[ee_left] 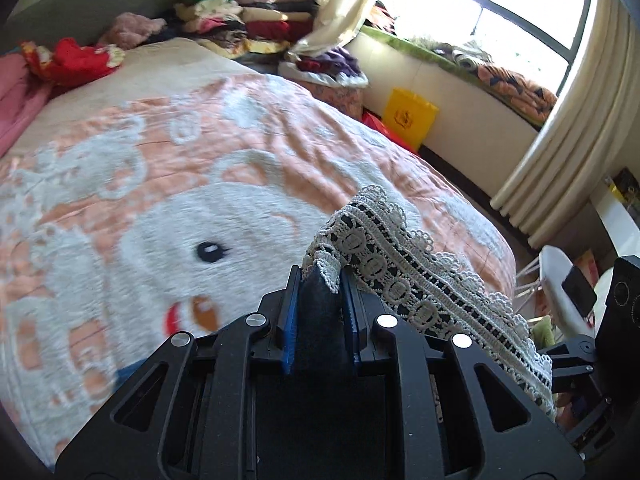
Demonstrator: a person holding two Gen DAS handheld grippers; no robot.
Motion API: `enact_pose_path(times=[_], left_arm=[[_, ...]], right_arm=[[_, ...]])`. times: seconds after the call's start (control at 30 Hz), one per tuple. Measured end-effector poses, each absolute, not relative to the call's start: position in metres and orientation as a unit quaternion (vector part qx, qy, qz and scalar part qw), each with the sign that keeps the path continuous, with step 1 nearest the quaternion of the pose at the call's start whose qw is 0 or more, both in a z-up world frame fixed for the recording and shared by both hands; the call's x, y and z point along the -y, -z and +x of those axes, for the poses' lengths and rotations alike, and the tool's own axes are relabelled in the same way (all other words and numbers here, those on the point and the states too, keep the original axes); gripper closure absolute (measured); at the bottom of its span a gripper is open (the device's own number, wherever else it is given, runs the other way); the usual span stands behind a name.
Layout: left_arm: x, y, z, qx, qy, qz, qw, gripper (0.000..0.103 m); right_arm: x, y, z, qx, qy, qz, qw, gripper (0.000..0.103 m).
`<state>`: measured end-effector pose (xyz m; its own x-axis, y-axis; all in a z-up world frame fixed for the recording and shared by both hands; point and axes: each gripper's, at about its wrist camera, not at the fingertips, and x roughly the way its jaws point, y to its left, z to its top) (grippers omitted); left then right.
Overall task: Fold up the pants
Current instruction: 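Lift the lace edge with both grippers and fold it over the denim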
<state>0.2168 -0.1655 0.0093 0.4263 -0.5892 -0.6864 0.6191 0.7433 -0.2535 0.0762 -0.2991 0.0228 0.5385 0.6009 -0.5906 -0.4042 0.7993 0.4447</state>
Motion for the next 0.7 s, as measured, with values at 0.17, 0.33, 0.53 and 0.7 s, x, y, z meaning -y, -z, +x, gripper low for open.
enact_pose_path(times=[0.17,0.33,0.53,0.7], left_arm=[[0.119,0.007,0.219,-0.416,0.325,-0.024,0.849,0.09],[0.069,0.021,0.219,-0.422,0.278,-0.067,0.861,0.089],[-0.008,0.022,0.208,-0.408,0.226,-0.138,0.874,0.089],[-0.05,0.026,0.2,-0.409,0.21,-0.192,0.867,0.089]], right_arm=[[0.247,-0.014,0.085,-0.406,-0.311,0.079,0.856,0.079],[0.203,0.002,0.086,-0.43,-0.319,0.025,0.844,0.079],[0.142,0.016,0.07,-0.441,-0.33,-0.071,0.832,0.075],[0.104,0.031,0.049,-0.451,-0.384,-0.114,0.797,0.052]])
